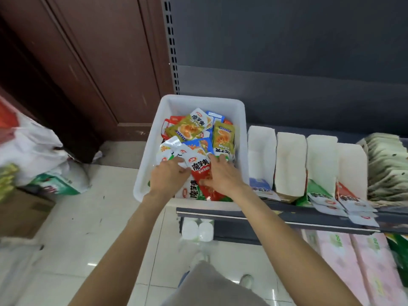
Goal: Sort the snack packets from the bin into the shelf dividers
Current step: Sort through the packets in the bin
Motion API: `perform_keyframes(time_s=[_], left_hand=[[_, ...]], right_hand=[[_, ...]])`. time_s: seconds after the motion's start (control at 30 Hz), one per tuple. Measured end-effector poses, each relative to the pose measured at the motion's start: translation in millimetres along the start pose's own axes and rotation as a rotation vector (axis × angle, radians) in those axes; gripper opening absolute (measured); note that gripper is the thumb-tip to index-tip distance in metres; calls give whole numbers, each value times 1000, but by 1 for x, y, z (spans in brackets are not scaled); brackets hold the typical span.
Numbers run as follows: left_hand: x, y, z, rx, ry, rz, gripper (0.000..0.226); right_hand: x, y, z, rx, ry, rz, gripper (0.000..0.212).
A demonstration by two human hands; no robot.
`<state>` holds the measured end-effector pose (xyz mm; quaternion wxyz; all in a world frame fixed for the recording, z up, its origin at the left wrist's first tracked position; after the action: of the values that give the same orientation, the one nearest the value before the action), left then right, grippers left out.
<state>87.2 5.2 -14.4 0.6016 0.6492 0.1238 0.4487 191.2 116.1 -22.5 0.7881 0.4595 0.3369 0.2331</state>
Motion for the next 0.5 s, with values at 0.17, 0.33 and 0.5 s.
perform_keyframes(time_s=[0.17,0.33,0.5], left_hand=[[7,-1,-9,-24,-75,45,43],[23,2,-5,-137,-109,491,48],[53,4,4,-313,-316,781,20]], right_hand=[[0,9,2,139,-87,-316,78],[16,28,20,368,-177,-923,36],[36,44,49,438,-207,-1423,39]])
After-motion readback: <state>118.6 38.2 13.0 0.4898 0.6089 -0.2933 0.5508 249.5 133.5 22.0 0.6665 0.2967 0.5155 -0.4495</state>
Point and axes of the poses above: each hand's wrist, its own z-axis away from the middle knuckle, its own y-axis out of the back of the hand, x = y × z, the point moved 6 cm from there along -z, towards the middle knuckle, and after that the axes turned 4 degrees about -y, right-handed, at the moved point
